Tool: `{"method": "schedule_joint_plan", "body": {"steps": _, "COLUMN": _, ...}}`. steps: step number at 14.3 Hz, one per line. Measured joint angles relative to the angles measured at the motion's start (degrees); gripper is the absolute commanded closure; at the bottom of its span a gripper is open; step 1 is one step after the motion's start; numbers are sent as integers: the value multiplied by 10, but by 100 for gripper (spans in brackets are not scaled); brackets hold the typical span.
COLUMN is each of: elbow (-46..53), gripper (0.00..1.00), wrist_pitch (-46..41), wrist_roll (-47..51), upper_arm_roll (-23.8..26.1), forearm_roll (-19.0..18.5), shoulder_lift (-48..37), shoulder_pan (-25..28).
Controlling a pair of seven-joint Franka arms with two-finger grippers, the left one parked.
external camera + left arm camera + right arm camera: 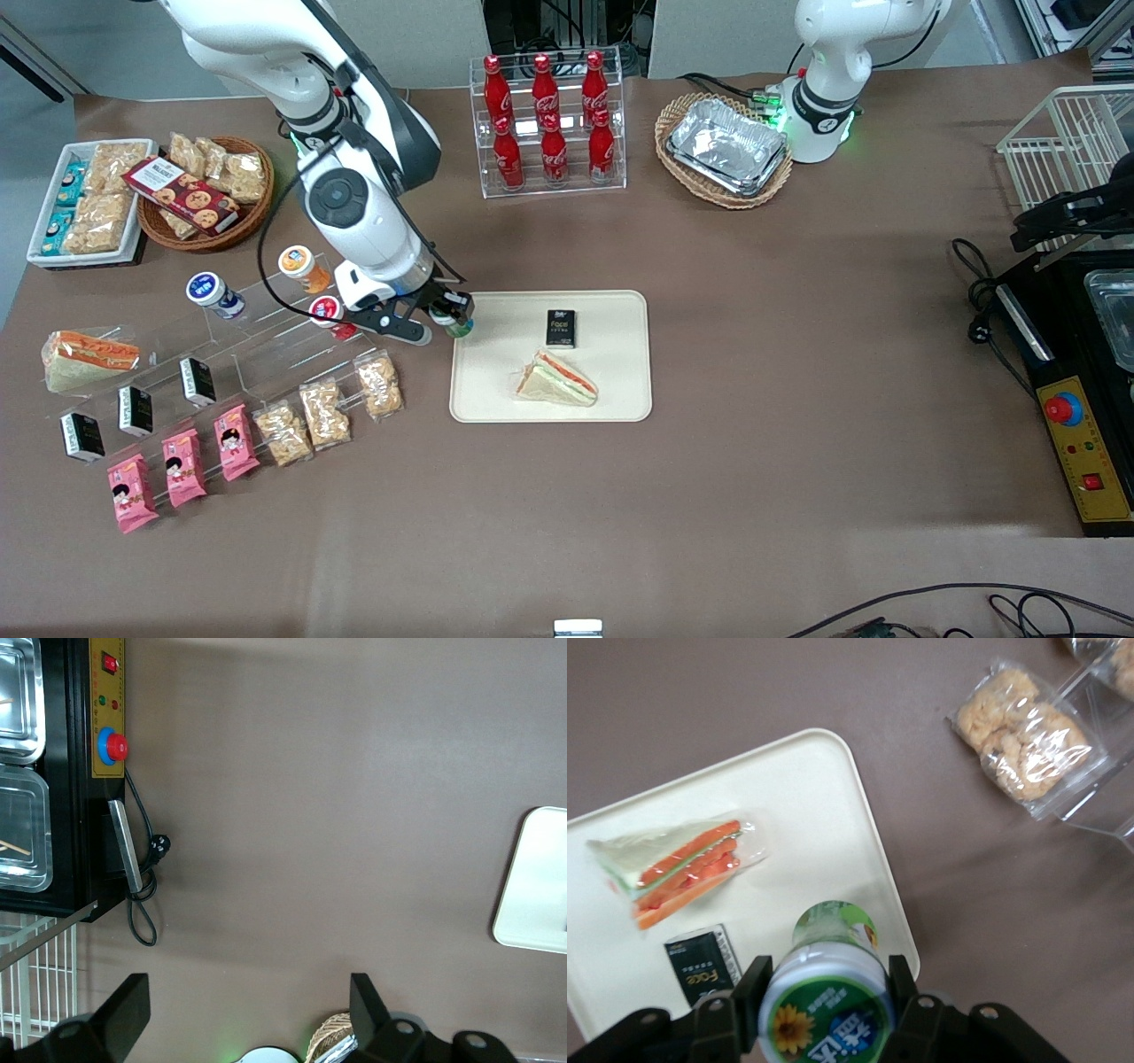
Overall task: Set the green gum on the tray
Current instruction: 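Carry the green gum bottle over to the cream tray, then lower the bottle onto the tray beside the black card and open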
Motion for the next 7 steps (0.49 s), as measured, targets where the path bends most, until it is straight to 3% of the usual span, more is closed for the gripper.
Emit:
{"method": "schedule_joint_plan", "body": {"steps": 4, "elbow": -13, "gripper": 85, "wrist_pitch": 36, "wrist_roll": 49, "upper_arm_roll": 0, "forearm_roll": -48, "shoulder_lift": 39, "shoulder_pan": 22}}
{"method": "schedule_joint_plan", "body": {"steps": 7, "elbow": -15, "gripper": 85, "wrist_pitch": 60, "wrist_roll": 59, "upper_arm_roll": 0, "forearm_roll": -54, "shoulder_lift": 67, "shoulder_pan": 34}}
